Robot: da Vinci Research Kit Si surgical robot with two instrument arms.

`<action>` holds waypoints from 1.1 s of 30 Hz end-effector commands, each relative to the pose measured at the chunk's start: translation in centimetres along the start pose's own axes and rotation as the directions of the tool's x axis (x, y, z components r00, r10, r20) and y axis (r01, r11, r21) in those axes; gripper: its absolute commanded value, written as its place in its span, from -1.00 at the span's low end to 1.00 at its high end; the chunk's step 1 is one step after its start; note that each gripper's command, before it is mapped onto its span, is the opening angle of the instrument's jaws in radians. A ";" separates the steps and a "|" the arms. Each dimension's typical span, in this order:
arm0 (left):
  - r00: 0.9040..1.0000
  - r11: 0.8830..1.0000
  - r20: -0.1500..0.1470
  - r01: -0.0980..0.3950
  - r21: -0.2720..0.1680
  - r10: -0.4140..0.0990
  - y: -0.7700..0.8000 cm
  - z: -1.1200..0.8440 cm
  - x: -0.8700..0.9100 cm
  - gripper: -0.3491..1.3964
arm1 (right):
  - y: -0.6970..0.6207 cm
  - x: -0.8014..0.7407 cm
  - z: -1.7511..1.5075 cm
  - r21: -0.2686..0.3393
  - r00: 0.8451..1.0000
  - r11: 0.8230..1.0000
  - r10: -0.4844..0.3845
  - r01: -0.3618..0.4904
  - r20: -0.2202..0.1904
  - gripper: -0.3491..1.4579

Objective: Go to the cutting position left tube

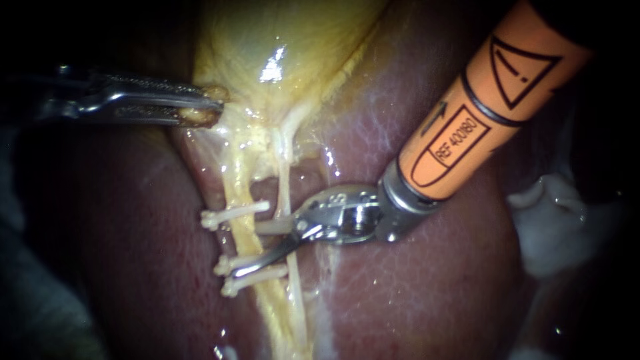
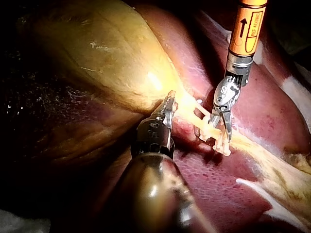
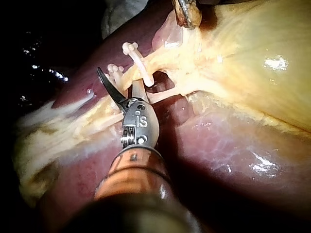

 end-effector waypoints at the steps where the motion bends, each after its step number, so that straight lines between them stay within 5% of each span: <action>1: 1.000 1.000 0.000 0.000 0.000 0.000 0.00 0.01 0.00 -1.00 | 0.01 0.02 0.04 0.002 1.000 1.000 0.003 -0.003 -0.006 0.93; 13: 1.000 1.000 0.000 0.001 0.002 -0.001 0.01 0.01 0.01 -1.00 | 0.06 0.12 0.31 0.008 0.998 0.999 0.041 -0.040 -0.054 0.92; 25: 1.000 1.000 0.000 0.001 0.001 -0.001 0.01 0.01 0.00 -1.00 | -0.25 0.39 0.24 0.041 0.992 0.995 0.090 -0.086 -0.085 0.93; 33: 1.000 1.000 0.000 0.001 0.001 -0.001 0.01 0.01 0.00 -1.00 | -0.28 0.44 0.23 0.052 0.992 0.995 0.089 -0.085 -0.092 0.93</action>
